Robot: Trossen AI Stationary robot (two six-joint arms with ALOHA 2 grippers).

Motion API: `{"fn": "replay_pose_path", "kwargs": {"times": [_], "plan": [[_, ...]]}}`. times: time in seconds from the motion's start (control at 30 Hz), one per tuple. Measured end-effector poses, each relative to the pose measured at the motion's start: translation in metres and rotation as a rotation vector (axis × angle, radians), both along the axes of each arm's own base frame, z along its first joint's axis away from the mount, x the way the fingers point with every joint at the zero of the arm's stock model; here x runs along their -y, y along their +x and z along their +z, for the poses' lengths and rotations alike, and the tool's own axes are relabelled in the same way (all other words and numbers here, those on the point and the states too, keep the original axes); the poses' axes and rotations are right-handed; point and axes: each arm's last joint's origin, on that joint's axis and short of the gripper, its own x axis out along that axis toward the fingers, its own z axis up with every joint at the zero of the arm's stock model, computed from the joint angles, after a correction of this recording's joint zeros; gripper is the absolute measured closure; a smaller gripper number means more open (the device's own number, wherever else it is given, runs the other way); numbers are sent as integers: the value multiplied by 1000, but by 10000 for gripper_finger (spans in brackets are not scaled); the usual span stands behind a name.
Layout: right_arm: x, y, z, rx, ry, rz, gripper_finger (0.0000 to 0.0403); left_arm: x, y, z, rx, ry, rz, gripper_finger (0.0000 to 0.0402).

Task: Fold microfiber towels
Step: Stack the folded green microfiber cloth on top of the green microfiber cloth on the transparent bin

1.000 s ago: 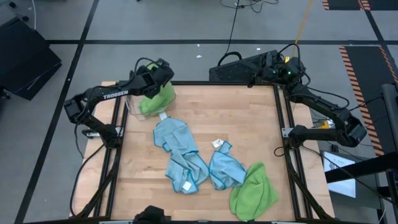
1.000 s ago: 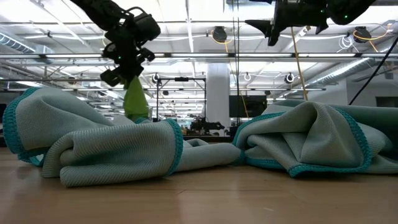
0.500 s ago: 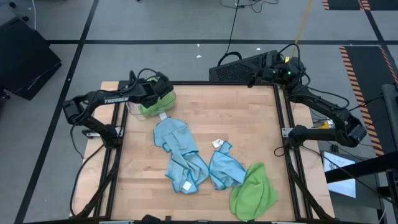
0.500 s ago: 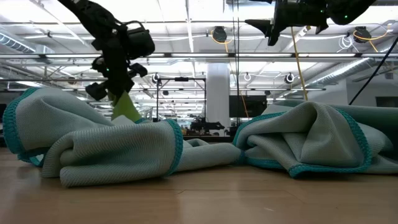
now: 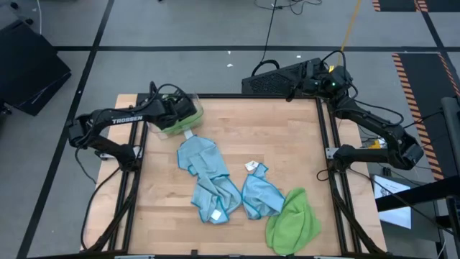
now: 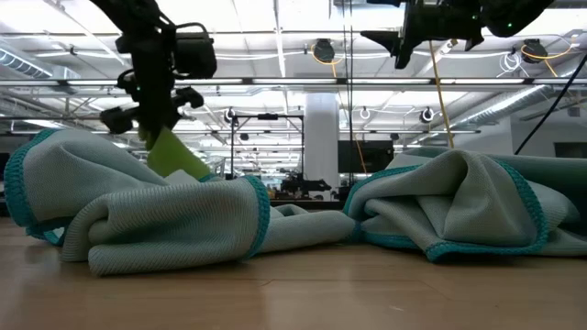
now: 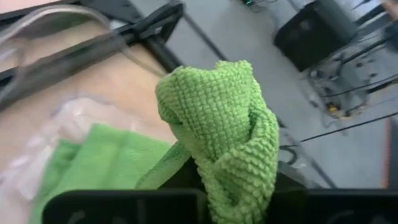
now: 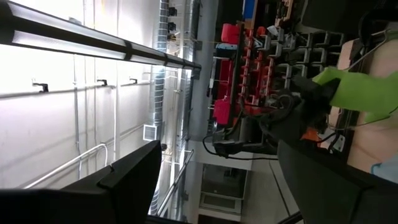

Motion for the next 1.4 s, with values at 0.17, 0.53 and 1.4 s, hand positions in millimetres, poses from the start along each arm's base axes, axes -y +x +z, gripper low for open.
{"fn": "replay_pose_path", "kwargs": {"times": [0.17, 0.53, 1.4], "plan": [[0, 0, 0, 1, 0, 0, 91, 4, -4, -3, 0, -102, 2, 300], [0, 0, 0, 1, 0, 1, 91, 16, -21, 5, -29, -251, -22, 155], [1, 1, -4, -29, 3, -5, 91, -19, -43, 35, 93, -331, -462, 209]]}}
